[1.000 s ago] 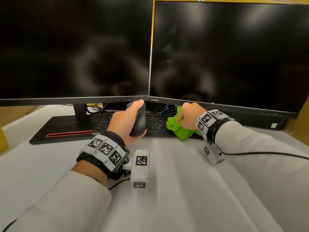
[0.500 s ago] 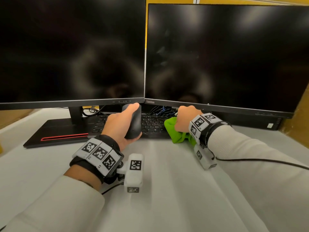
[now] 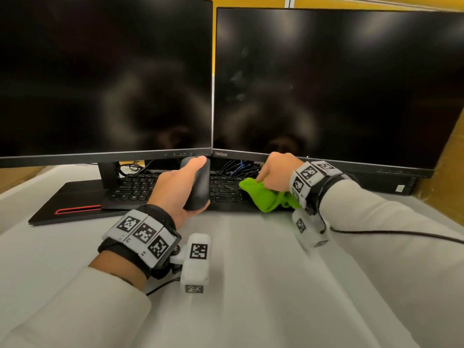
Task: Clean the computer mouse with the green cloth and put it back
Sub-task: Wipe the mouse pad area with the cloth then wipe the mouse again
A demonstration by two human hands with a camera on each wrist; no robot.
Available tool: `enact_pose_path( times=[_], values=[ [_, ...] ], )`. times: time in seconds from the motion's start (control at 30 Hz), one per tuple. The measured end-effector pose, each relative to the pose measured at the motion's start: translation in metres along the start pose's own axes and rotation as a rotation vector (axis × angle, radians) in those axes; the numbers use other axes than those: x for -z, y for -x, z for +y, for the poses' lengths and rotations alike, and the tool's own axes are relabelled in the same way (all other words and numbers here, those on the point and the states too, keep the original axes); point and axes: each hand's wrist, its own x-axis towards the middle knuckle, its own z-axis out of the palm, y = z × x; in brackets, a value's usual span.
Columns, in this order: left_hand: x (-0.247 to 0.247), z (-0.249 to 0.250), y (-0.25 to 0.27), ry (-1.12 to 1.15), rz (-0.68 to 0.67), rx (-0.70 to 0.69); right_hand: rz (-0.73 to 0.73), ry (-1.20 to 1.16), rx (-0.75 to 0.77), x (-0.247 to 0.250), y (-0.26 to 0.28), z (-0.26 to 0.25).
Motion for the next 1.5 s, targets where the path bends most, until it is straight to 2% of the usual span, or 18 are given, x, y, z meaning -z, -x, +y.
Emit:
enact_pose_path(
  times=[0.03, 0.13, 0.2, 0.33, 0.43, 0.5, 0.6, 0.77, 0.83, 0.9, 1.0, 1.17, 1.33, 1.5],
  values=[
    [-0.001, 0.0, 0.0, -0.005, -0.003, -0.001, -0.023, -0.012, -0.004, -0.001, 0.001, 0.001],
    [-0.005, -0.002, 0.002, -0.021, 0.007, -0.008, -0.11, 0.007, 0.118, -0.013, 0.005, -0.003],
    [-0.005, -0.001, 0.002, -0.035, 0.003, -0.013, -0.141, 0.06, 0.129, -0.02, 0.004, 0.0],
    [-0.001, 0.0, 0.001, -0.045, -0.007, -0.007, -0.016, 0.129, -0.07, -0.011, -0.005, 0.019],
    [-0.003, 0.0, 0.002, -0.053, -0.006, -0.016, -0.023, 0.191, -0.068, -0.007, -0.002, 0.021],
    [-0.004, -0.001, 0.002, -0.059, -0.001, -0.022, -0.03, 0.106, -0.011, -0.013, 0.0, 0.022],
    [-0.004, -0.001, 0.001, -0.065, 0.001, -0.027, -0.134, 0.103, 0.078, -0.015, 0.01, 0.024],
    [-0.004, -0.001, 0.003, -0.072, 0.007, -0.03, -0.075, 0.155, -0.108, -0.01, 0.0, 0.045],
    [-0.005, -0.001, 0.003, -0.076, 0.004, -0.034, -0.059, 0.136, -0.082, -0.009, 0.0, 0.049],
    [-0.006, -0.003, 0.003, -0.084, 0.002, -0.032, -0.051, 0.019, -0.014, -0.011, 0.007, 0.048],
    [-0.006, -0.003, 0.004, -0.087, 0.001, -0.033, -0.13, 0.005, 0.03, -0.018, 0.011, 0.051],
    [-0.007, -0.003, 0.005, -0.095, -0.009, -0.039, -0.087, 0.047, -0.109, -0.009, 0.011, 0.077],
    [-0.008, -0.004, 0.005, -0.095, -0.025, -0.043, -0.033, -0.05, -0.209, -0.005, 0.023, 0.105],
    [-0.008, -0.005, 0.005, -0.099, -0.027, -0.045, -0.028, -0.121, -0.181, -0.016, 0.026, 0.118]
  ],
)
